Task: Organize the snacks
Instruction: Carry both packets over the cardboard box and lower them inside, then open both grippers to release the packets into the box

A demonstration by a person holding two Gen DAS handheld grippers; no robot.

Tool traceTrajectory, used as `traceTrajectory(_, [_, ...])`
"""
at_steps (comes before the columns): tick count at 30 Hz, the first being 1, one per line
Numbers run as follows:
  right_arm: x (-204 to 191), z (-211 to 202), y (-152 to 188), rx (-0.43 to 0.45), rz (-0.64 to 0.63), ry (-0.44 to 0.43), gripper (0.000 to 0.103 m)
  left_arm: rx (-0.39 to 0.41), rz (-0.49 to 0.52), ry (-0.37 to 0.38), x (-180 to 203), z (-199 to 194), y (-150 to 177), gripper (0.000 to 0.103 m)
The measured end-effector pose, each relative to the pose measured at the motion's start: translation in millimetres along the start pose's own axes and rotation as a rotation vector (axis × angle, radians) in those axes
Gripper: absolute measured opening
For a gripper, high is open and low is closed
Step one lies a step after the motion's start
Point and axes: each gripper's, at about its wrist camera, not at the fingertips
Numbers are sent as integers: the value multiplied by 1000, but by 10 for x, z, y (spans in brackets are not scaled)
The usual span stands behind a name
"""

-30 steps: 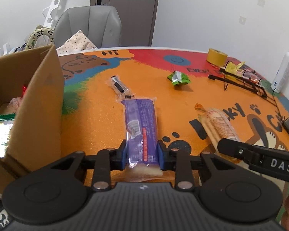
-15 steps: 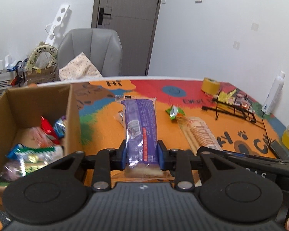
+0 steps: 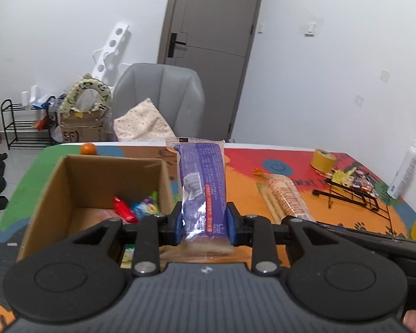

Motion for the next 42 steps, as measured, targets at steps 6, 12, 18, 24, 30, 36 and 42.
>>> traceTrajectory(6, [-172, 172, -22, -12, -16, -30, 33, 5, -28, -35, -268, 8, -49, 29])
traceTrajectory(12, [-340, 334, -29, -26, -31, -55, 33, -2, -59, -68, -567, 35, -60, 29])
traceTrajectory(18, [-479, 484, -28, -43, -44, -68, 33, -14, -88, -93, -805, 85, -60, 29])
traceTrajectory(24, [-600, 620, -18, -66, -62, -64, 33, -51, -107, -93, -957, 194, -31, 30])
traceTrajectory(30, [-712, 743, -17, -86, -78, -62, 33, -52, -124, -147, -1095, 178, -38, 40])
traceTrajectory(36, [-838, 872, -33, -99, -92, -72, 33, -56, -147, -146, -1222, 175, -36, 45])
traceTrajectory(42, [-874, 914, -44, -76, -90, -79, 77, -43, -176, -159, -1353, 147, -47, 57])
Point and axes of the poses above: each gripper's, at about its wrist camera, not at the fingertips, and z roughly the way its jaws point, x to its right, y to its underside, and after that the axes turned 13 degrees about -y, right-handed
